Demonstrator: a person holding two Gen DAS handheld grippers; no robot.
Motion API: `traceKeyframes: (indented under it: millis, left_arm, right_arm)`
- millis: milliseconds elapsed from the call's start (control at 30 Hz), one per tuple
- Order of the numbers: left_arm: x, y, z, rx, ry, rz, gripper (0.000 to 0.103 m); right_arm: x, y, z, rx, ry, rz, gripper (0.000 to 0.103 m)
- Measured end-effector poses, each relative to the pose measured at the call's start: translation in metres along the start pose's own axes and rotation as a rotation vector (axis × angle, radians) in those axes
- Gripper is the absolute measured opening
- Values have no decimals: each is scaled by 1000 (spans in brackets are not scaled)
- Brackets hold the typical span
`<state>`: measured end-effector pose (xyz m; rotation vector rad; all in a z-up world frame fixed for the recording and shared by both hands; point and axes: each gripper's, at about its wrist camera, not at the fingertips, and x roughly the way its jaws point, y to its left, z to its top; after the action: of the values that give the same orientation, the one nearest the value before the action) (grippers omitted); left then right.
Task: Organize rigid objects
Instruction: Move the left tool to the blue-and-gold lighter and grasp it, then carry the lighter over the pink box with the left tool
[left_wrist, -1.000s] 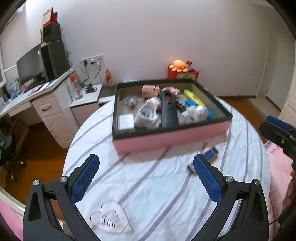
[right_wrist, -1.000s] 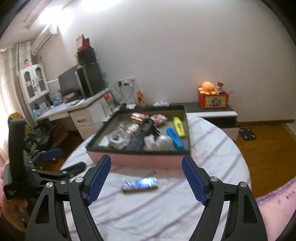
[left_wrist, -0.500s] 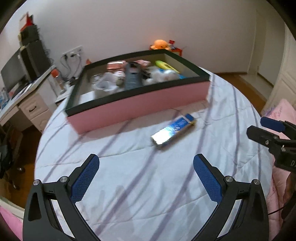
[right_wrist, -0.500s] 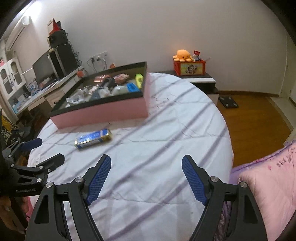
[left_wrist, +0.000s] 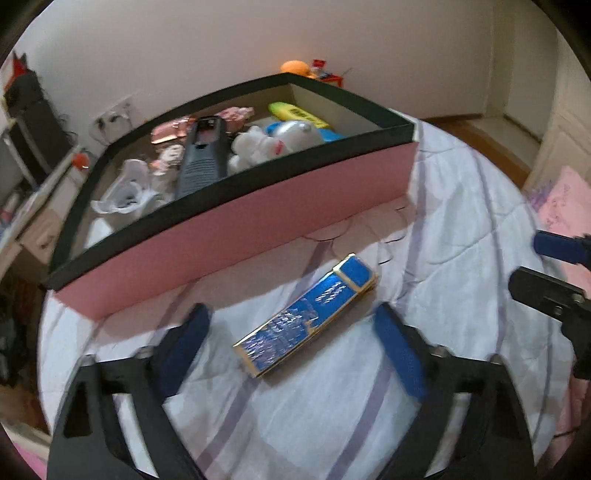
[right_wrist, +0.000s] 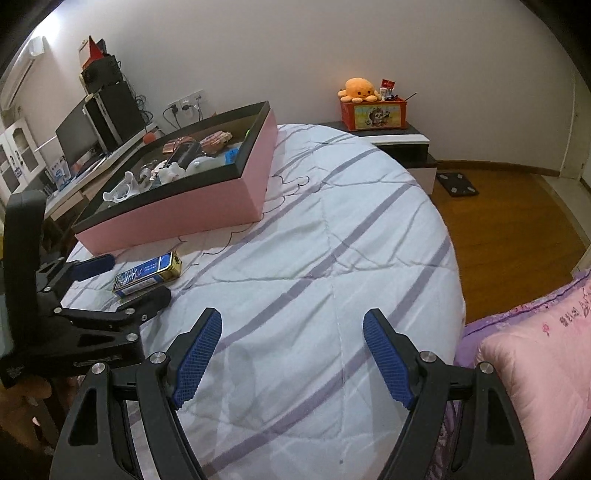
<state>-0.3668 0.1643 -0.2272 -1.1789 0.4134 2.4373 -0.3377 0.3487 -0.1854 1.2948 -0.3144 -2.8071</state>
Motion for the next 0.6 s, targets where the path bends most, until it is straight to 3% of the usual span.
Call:
traceKeyframes:
  millis: [33,67,133,233,600]
  left_arm:
    - [0,3,0,-11,0,-37,57]
    - [1,3,1,-16,-2,-69,51]
    - [-2,3,-1,2,-5,-87,32]
    - [-8,6,-5,21,-2,-119,20]
    - [-23,31,-31,-27,1,-160,22]
  right_arm:
    - [1,1,2,-6,-1,2,81]
    - [3,2,4,-13,1,3,81]
    - [5,4,9,-20,2,1,81]
    - [7,9,16,-32,-3,-1,81]
    - [12,26,33,-76,-5,-15,81]
